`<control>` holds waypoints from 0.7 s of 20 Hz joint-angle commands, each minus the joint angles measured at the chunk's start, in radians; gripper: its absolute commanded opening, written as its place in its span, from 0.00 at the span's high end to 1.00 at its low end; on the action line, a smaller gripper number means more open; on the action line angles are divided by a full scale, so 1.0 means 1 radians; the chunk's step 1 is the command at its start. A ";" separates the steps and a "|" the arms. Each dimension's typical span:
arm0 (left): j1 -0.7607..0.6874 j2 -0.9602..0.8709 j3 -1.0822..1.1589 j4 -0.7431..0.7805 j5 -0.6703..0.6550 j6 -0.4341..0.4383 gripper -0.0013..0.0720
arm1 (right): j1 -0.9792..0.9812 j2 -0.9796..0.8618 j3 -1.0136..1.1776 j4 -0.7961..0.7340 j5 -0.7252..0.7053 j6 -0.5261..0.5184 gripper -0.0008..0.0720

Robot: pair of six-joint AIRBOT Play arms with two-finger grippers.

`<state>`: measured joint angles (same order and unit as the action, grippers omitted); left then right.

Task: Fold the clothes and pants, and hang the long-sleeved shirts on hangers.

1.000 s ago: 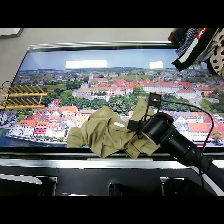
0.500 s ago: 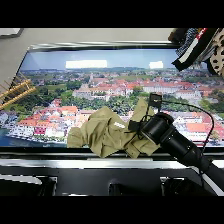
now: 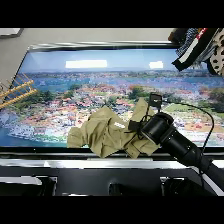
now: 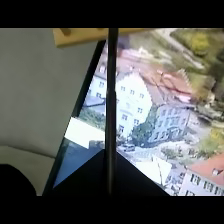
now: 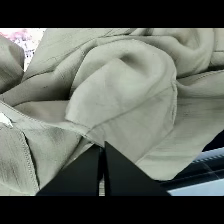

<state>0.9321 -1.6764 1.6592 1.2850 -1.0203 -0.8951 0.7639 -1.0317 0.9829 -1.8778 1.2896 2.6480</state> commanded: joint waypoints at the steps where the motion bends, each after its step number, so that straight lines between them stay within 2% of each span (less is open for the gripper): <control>1: -0.033 0.070 0.077 -0.011 0.068 -0.085 0.96 | 0.001 0.000 0.000 0.001 0.000 0.000 0.95; 4: -0.077 0.160 0.095 -0.011 0.204 -0.086 0.96 | 0.001 0.000 0.000 0.001 0.003 0.000 0.95; 6: -0.119 0.226 0.095 -0.011 0.285 -0.150 0.96 | 0.001 0.000 0.000 0.001 0.005 0.000 0.95; 7: -0.150 0.254 0.094 -0.020 0.269 -0.186 0.96 | 0.001 0.000 0.000 0.001 0.006 0.000 0.95; 10: -0.313 0.324 0.069 -0.029 0.029 -0.159 0.97 | 0.001 0.000 0.000 -0.006 0.018 0.000 0.95; 12: -0.443 0.409 -0.032 -0.030 -0.010 -0.122 0.97 | 0.001 0.000 0.000 -0.016 0.029 -0.003 0.95; 14: -0.568 0.529 -0.182 -0.033 -0.002 -0.122 0.97 | 0.001 0.000 0.000 -0.031 0.029 -0.011 0.95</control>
<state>0.5224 -1.2739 1.6165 1.2564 -0.9699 -1.0298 0.7639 -1.0317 0.9829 -1.8912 1.3098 2.6465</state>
